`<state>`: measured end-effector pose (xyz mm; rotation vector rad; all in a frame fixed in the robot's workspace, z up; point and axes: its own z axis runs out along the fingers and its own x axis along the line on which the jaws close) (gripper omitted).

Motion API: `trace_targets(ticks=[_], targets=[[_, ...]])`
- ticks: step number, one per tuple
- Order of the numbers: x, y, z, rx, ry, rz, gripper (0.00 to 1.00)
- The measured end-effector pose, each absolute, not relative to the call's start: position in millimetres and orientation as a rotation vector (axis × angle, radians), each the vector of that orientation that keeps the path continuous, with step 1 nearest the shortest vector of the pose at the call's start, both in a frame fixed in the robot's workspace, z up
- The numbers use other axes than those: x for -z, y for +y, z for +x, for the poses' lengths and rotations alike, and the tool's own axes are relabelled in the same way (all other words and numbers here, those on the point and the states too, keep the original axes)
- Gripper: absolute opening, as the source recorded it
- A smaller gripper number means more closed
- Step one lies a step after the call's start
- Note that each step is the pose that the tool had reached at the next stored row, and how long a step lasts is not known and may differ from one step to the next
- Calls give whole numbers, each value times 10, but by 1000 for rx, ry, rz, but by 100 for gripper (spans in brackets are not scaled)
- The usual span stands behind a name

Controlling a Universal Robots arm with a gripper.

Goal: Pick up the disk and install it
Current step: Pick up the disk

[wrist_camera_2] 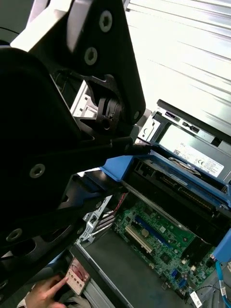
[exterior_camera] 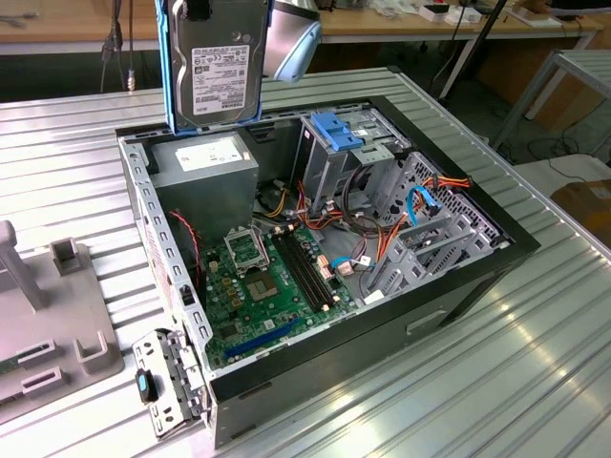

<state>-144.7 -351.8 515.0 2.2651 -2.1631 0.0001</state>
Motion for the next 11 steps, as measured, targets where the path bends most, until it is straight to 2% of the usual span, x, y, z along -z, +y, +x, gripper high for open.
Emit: trace_targets(ticks=[11], targets=[[-5150,-3518,-1395,0,-2163,2265,36]])
